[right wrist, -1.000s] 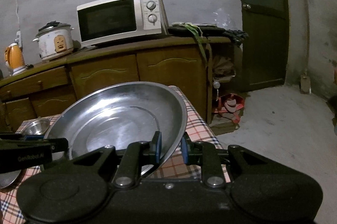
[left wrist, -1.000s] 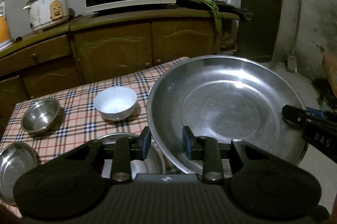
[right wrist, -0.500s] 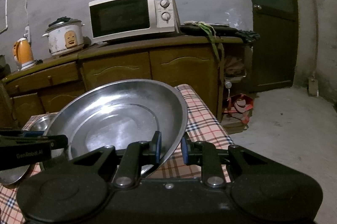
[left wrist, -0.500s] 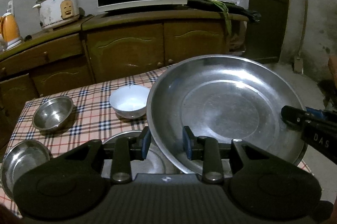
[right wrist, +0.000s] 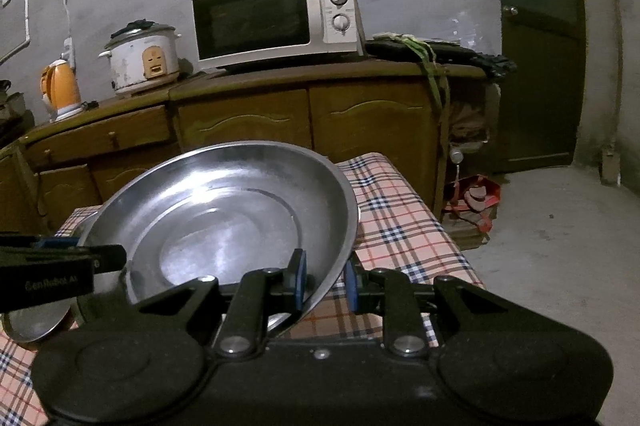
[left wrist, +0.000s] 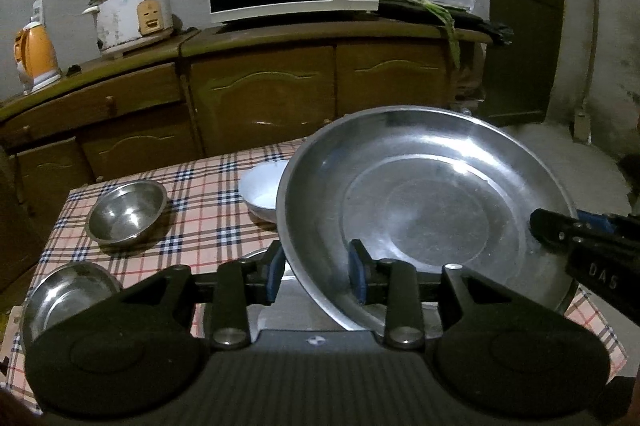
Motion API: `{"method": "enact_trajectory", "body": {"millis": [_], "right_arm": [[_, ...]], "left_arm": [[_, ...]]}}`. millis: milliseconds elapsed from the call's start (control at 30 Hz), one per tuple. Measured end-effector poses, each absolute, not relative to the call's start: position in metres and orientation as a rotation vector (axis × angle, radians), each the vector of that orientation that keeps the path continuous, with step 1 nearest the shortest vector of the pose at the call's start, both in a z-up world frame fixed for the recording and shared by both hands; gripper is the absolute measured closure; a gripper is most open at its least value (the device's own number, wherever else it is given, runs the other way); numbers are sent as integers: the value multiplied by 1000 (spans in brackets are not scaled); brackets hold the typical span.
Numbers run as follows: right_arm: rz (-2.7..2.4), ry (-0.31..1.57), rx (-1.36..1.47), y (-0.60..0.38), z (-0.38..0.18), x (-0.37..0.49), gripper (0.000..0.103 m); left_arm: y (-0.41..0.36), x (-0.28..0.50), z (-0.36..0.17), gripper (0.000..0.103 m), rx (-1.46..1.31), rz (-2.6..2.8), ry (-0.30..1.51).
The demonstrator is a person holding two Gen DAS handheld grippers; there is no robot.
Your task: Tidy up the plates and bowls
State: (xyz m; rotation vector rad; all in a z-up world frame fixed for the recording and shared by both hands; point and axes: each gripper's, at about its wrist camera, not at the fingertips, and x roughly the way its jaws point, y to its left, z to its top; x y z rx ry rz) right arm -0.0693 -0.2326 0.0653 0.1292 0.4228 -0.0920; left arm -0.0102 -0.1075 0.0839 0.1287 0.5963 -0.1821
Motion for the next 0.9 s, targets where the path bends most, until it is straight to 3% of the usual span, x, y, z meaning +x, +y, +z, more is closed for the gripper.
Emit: {"method": "enact_trajectory", "body": {"millis": [900], "right_arm": [[2, 499, 130, -185, 39, -45, 76]], "left_arm": [[-66, -7, 66, 69, 121, -87, 655]]}}
